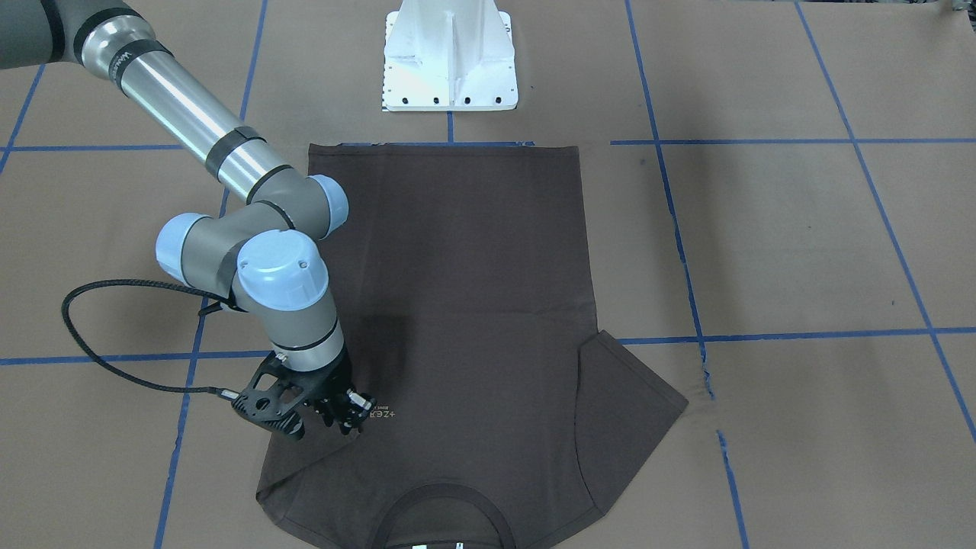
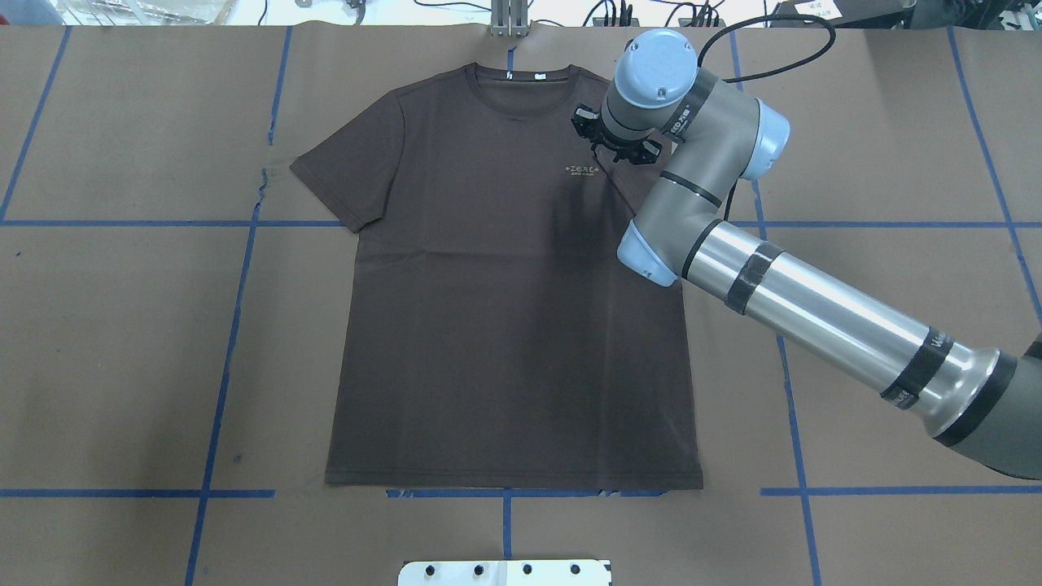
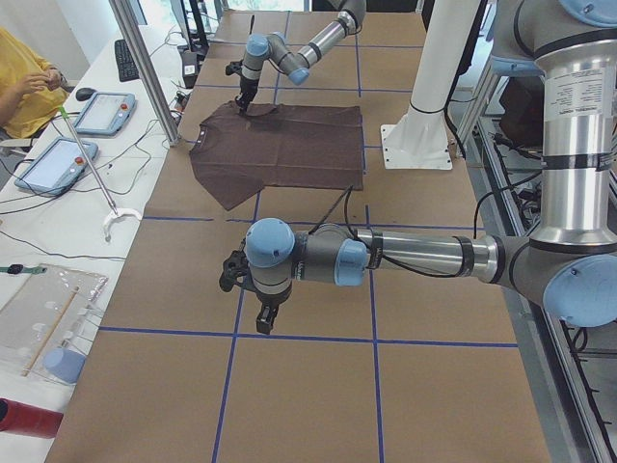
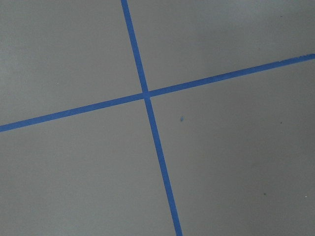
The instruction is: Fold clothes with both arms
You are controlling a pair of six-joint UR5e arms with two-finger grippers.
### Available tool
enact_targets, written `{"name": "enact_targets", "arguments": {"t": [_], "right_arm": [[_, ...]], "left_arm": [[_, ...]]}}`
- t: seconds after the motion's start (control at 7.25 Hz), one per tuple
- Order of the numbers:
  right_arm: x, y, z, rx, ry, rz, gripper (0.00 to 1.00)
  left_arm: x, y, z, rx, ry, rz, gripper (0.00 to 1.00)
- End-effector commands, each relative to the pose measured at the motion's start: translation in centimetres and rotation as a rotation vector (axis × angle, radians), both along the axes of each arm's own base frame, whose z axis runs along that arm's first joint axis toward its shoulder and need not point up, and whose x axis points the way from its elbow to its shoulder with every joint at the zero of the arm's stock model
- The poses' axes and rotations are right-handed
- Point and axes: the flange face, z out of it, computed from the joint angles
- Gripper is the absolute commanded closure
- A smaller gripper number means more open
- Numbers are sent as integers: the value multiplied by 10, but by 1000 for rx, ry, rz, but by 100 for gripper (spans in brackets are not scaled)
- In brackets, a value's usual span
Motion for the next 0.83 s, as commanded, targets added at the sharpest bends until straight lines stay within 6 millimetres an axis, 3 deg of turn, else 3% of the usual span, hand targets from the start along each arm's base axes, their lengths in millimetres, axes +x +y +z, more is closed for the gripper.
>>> {"name": "enact_targets", "arguments": {"t": [0.0,0.14,0.28,0.41,0.55,0.69], "right_arm": [[14,35,-33,19,-108,-70,0],[41,64,-37,21,-180,-125,0],[76,92,-48,51,-215,-126,0],[114,130,-63,27,-193,-129,0],[136,149,-84,15,-183,-127,0],[145,154,-91,21,-186,-121,0]], "left_arm": [[4,-4,-23,5,65,-18,0],[7,-13,-42,32,74,-67,0],[32,-19,-56,63,96,-79,0],[86,-41,-77,49,122,-56,0],[135,-80,-99,-23,149,-60,0],[162,-111,-111,-63,147,-73,0]]}}
